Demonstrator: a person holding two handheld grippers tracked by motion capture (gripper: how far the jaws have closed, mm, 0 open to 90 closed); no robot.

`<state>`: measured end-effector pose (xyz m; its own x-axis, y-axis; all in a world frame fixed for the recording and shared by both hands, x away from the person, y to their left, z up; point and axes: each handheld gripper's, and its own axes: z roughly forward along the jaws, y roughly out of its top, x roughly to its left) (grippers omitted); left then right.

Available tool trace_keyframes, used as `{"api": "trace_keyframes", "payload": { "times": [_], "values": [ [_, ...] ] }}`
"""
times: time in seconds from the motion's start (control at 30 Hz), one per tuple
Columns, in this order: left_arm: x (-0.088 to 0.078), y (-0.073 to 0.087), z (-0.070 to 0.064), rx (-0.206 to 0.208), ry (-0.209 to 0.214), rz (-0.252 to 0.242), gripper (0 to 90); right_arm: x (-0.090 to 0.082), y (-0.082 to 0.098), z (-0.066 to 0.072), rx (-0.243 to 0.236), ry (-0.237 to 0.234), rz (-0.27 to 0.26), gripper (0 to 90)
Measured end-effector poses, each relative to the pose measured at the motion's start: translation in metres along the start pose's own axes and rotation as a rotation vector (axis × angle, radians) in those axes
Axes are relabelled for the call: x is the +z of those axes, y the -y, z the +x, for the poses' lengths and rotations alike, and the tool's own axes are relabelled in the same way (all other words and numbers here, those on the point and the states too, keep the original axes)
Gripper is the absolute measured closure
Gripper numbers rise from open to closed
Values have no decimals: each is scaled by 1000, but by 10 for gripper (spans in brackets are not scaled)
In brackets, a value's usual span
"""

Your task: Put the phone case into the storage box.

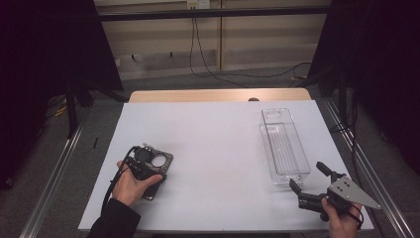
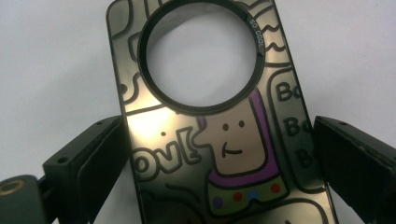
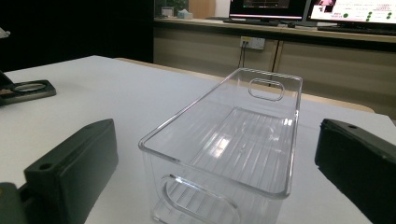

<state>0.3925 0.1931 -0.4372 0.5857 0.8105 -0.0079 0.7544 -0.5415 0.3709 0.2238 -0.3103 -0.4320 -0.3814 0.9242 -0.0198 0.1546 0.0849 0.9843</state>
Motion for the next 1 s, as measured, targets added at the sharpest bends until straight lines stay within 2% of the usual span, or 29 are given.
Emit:
{"api": "trace_keyframes", "payload": {
  "times": [0.2,0.47,0.6,0.77,0.83,0.87,0.97,1.0],
  "values": [
    [-2,-3,-2,-3,-2,21,88,0,0,0,-1,-1,2,0],
    [-4,-1,-3,-7,3,3,116,0,0,0,0,0,2,0],
    [-5,0,-2,6,6,-4,125,0,0,0,2,0,3,0],
    [-6,0,-1,-9,10,-8,125,0,0,0,1,0,2,0],
    [-7,1,1,-8,12,-17,125,0,0,0,0,0,2,0],
    [-8,1,1,-28,18,-31,125,0,0,0,1,-1,1,0],
    [-11,2,4,-22,47,-62,125,0,0,0,0,-1,3,0],
    [-12,2,4,-15,48,-59,125,0,0,0,0,-1,3,0]
  ]
}}
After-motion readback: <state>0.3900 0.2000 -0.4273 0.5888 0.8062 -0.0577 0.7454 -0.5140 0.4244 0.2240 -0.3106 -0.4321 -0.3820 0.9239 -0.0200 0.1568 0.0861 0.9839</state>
